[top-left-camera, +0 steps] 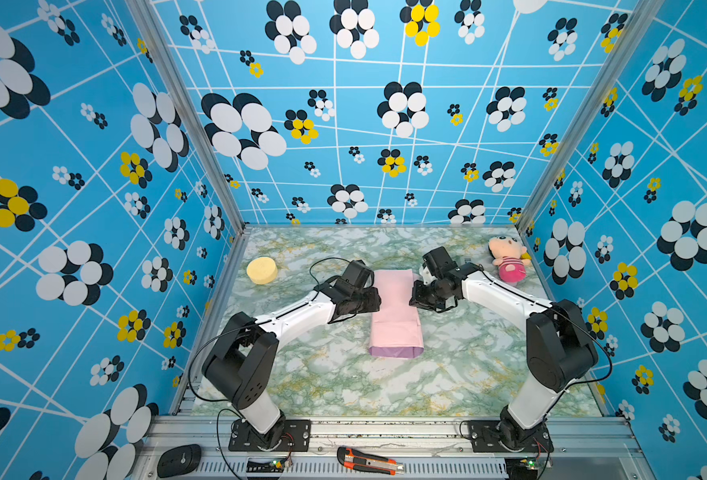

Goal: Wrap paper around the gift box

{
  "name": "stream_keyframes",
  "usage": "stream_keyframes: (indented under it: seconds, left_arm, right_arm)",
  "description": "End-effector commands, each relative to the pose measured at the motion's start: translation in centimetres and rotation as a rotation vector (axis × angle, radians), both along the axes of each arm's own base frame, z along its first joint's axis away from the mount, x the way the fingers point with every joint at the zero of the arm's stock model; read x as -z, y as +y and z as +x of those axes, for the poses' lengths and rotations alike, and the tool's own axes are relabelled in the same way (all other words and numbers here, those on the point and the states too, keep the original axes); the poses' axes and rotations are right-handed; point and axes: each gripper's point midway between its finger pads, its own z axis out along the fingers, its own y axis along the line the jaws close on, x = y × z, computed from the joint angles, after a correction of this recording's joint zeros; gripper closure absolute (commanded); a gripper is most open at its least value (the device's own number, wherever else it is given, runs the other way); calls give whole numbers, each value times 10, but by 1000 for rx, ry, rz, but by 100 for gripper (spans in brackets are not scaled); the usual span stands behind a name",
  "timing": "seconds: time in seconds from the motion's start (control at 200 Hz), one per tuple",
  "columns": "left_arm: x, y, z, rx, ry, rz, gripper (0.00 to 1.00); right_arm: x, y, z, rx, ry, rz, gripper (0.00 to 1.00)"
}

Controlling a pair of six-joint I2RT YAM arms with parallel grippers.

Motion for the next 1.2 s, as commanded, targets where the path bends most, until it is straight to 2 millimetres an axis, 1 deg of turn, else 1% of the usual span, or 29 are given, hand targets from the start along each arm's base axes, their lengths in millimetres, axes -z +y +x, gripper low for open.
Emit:
stream_keyframes:
  seconds: [0.0,0.055,0.16,0.27,0.375,0.46,0.545,0.595,0.645,0.695,0.72,0.765,0.845,0.91,1.055,1.135,1.195]
  left_arm:
    - [-48,-15,8,66,-130,-108,60]
    - [-51,-27,9,106,-141,-157,64]
    - [-42,-51,12,178,-115,-206,69]
    - [-26,-72,16,230,-95,-222,73]
    - [-9,-79,20,243,-67,-212,74]
    - [7,-78,22,239,-52,-190,74]
    - [24,-72,19,228,-30,-157,74]
    - [32,-67,17,220,-22,-140,75]
    - [39,-63,14,212,-11,-131,75]
    - [46,-61,11,207,-2,-121,75]
    - [56,-59,9,205,17,-108,75]
    - [63,-57,7,200,31,-102,75]
    - [68,-54,3,196,45,-97,75]
    - [71,-54,1,198,49,-95,75]
    - [71,-53,0,197,51,-94,75]
    - [70,-53,0,199,50,-93,75]
    - [69,-53,0,200,47,-89,75]
  right_arm:
    - [17,-9,-7,-6,32,-54,82]
    - [14,-7,-5,-11,25,-45,82]
    - [12,-3,-1,-18,14,-24,82]
    - [9,1,2,-27,5,-8,82]
    - [8,2,3,-29,0,3,82]
    - [7,4,3,-33,0,12,82]
    - [5,4,3,-34,-4,15,82]
    - [2,4,4,-32,-9,17,80]
    - [-2,3,4,-30,-18,21,74]
    - [-8,1,4,-28,-27,25,64]
    - [-12,-1,4,-24,-36,29,60]
    - [-20,-6,4,-11,-53,38,54]
    - [-32,-18,3,11,-76,57,51]
    - [-36,-21,-1,4,-70,63,50]
    - [-31,-14,-7,-25,-26,92,50]
    - [-27,-19,-6,-23,-31,65,50]
    - [-28,-16,-2,-32,-34,73,52]
